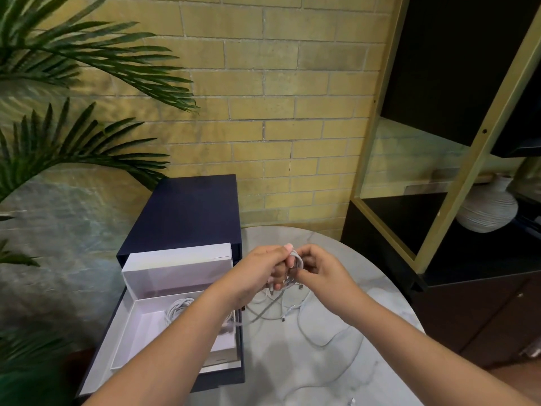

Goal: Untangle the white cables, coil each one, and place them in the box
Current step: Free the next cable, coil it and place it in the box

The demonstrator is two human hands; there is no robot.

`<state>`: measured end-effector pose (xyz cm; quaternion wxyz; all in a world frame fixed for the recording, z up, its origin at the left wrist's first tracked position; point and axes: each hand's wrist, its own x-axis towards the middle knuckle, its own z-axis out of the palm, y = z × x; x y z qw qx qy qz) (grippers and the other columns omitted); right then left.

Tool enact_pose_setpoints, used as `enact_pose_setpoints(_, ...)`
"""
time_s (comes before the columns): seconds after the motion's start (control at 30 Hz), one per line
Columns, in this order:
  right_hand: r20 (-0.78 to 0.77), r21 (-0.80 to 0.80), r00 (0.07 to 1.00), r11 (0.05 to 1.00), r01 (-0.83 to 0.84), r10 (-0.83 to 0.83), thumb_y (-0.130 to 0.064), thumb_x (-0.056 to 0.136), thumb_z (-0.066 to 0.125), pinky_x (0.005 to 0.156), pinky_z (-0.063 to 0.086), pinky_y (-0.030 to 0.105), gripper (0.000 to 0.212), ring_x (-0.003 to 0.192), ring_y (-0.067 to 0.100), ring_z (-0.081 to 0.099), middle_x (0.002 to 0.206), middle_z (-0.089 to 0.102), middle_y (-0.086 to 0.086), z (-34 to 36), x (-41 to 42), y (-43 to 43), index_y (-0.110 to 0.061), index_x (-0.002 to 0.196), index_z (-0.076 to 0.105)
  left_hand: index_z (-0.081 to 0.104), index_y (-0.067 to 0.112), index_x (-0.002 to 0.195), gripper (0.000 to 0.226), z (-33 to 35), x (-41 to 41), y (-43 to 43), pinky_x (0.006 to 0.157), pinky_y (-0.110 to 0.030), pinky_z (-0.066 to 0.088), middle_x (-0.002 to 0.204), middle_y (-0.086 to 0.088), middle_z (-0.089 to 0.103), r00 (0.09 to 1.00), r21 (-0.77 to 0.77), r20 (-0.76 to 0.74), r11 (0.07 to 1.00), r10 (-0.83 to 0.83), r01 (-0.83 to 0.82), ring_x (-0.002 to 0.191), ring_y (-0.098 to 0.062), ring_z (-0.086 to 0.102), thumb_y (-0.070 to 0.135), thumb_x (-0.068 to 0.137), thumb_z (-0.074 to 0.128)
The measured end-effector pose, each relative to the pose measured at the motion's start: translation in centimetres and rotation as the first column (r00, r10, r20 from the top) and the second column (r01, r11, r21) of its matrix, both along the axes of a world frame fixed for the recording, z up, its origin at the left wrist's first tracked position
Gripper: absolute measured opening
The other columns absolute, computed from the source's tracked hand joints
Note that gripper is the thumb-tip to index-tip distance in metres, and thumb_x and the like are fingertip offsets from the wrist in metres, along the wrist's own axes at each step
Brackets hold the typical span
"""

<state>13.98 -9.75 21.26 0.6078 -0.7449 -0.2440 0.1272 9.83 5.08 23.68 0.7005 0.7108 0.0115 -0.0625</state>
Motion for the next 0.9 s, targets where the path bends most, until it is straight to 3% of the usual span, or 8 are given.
enact_pose_setpoints(0.13, -0.125, 0.067, 0.992, 0.998, -0.017, 0.025, 0.000, 0.089, 0.057, 0.065, 0.045, 0.017, 0.027, 0.075, 0.011, 0.062, 0.089, 0.070, 0.010, 0.2, -0.1, 0.2, -0.011, 0.111, 0.046, 0.050, 0.012, 0.067, 0.039, 0.0, 0.1, 0.0, 0.052, -0.023, 0.036, 0.043, 0.008, 0.029, 1.000, 0.025, -0.002, 1.000, 0.017, -0.017, 0.039, -0.008, 0.028, 0.026, 0.102, 0.040)
enact_pose_setpoints(0.33, -0.196, 0.126, 0.974, 0.988, -0.093, 0.116, 0.007, 0.089, 0.046, 0.076, 0.046, 0.028, 0.032, 0.080, 0.022, 0.058, 0.088, 0.064, 0.013, 1.0, 0.2, 0.3, -0.012, 0.114, 0.042, 0.051, 0.012, 0.070, 0.036, -0.3, 0.3, 0.2, 0.057, -0.026, 0.039, 0.047, 0.009, 0.030, 0.993, 0.108, 0.084, 0.990, 0.080, -0.089, 0.044, -0.008, 0.031, 0.026, 0.102, 0.042)
enact_pose_setpoints(0.47, -0.258, 0.205, 0.948, 0.970, -0.134, 0.186, -0.002, 0.068, 0.049, 0.071, 0.048, 0.025, 0.042, 0.071, 0.023, 0.063, 0.080, 0.065, 0.014, 1.5, 0.3, 0.3, -0.009, 0.108, 0.042, 0.056, 0.013, 0.072, 0.035, -0.9, 0.3, -0.2, 0.056, -0.025, 0.041, 0.050, 0.011, 0.041, 0.980, 0.203, 0.168, 0.969, 0.109, -0.143, 0.050, -0.009, 0.040, 0.028, 0.101, 0.044)
enact_pose_setpoints(0.57, -0.291, 0.257, 0.929, 0.954, -0.152, 0.227, -0.001, 0.063, 0.048, 0.065, 0.049, 0.022, 0.046, 0.067, 0.019, 0.061, 0.076, 0.062, 0.013, 1.6, 0.3, 0.0, -0.008, 0.108, 0.041, 0.058, 0.019, 0.071, 0.035, -0.8, 0.1, -0.7, 0.051, -0.013, 0.040, 0.049, 0.015, 0.049, 0.957, 0.291, 0.265, 0.937, 0.115, -0.193, 0.048, 0.001, 0.046, 0.026, 0.102, 0.043)
enact_pose_setpoints(0.77, -0.246, 0.192, 0.936, 0.959, -0.206, 0.251, 0.006, 0.066, 0.049, 0.077, 0.049, 0.029, 0.058, 0.079, 0.021, 0.060, 0.085, 0.060, 0.015, 1.1, 0.5, -0.3, -0.010, 0.121, 0.038, 0.055, 0.014, 0.070, 0.037, -0.6, -0.2, -1.5, 0.052, -0.014, 0.042, 0.048, 0.018, 0.050, 0.947, 0.229, 0.288, 0.950, 0.143, -0.213, 0.047, 0.000, 0.046, 0.022, 0.102, 0.040)
enact_pose_setpoints(0.9, -0.182, 0.154, 0.959, 0.969, -0.192, 0.219, 0.015, 0.084, 0.048, 0.081, 0.051, 0.029, 0.050, 0.081, 0.020, 0.062, 0.093, 0.063, 0.018, 1.0, 0.6, -0.3, -0.013, 0.124, 0.038, 0.056, 0.010, 0.075, 0.035, -0.6, 0.3, -1.3, 0.053, -0.018, 0.042, 0.046, 0.014, 0.044, 0.960, 0.154, 0.220, 0.965, 0.175, -0.212, 0.048, -0.005, 0.043, 0.024, 0.102, 0.041)
